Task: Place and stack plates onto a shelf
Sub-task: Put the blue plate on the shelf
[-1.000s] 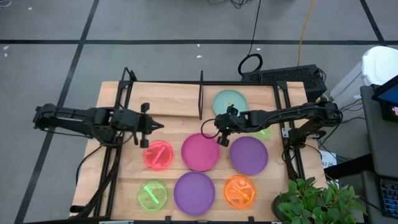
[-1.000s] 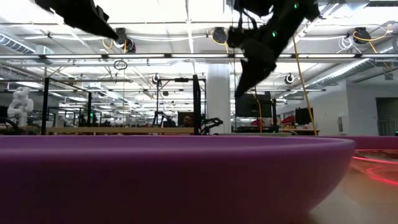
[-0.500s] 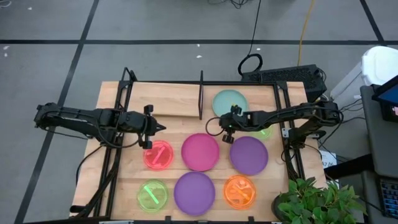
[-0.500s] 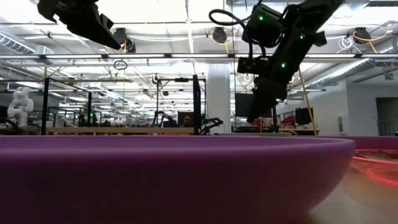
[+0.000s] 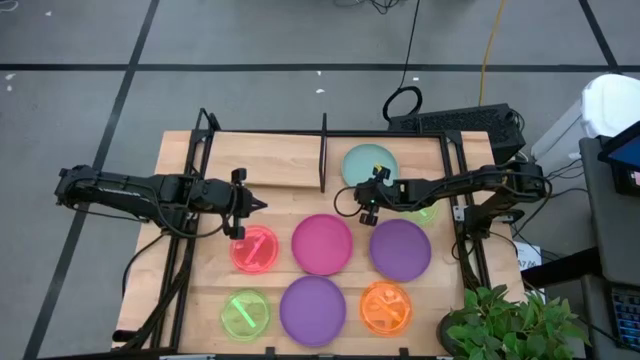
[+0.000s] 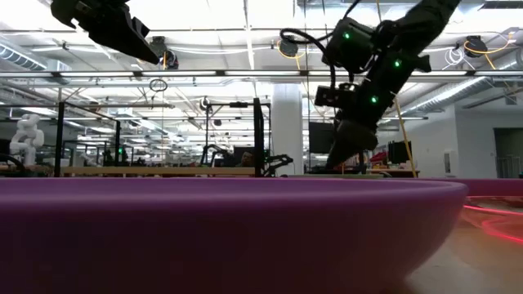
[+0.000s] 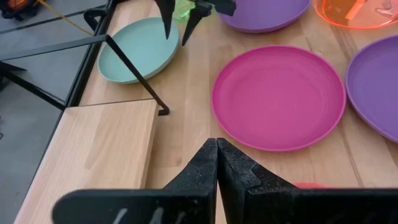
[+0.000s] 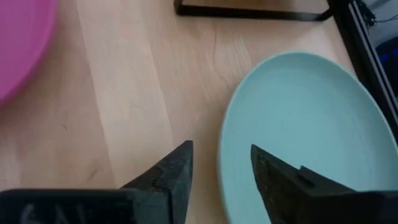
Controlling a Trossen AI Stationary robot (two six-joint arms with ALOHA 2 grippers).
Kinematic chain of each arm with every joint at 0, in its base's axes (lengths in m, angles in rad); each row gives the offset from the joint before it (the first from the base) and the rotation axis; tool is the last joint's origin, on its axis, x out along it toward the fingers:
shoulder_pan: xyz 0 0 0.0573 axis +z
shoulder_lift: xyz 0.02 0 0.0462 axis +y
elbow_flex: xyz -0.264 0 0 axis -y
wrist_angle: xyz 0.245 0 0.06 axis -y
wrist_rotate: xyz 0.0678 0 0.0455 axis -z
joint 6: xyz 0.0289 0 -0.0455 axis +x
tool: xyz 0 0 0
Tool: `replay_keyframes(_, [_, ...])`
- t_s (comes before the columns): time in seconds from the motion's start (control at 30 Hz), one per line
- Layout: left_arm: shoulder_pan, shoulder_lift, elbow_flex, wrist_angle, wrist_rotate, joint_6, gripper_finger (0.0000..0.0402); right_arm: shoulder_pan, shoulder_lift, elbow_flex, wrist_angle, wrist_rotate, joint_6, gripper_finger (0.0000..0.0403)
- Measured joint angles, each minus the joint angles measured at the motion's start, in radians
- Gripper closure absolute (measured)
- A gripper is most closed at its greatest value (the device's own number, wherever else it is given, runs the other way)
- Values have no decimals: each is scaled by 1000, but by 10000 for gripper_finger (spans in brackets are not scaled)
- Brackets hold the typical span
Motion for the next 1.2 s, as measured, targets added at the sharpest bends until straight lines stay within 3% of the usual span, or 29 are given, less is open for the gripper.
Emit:
replay_keyframes(0.27, [0,0,0,0,0,-13,394,-23,0,-80,73,0,-11,239])
replay_keyframes(0.53, [0,0,0,0,0,-18,394,-36,0,-141,156,-3,-11,254])
replay_keyframes(1.1, [0,0,0,0,0,-14,394,-37,0,-141,145,-57,-34,393])
replay_keyframes(1.2, [0,0,0,0,0,-14,394,-38,0,-142,142,-57,-34,397])
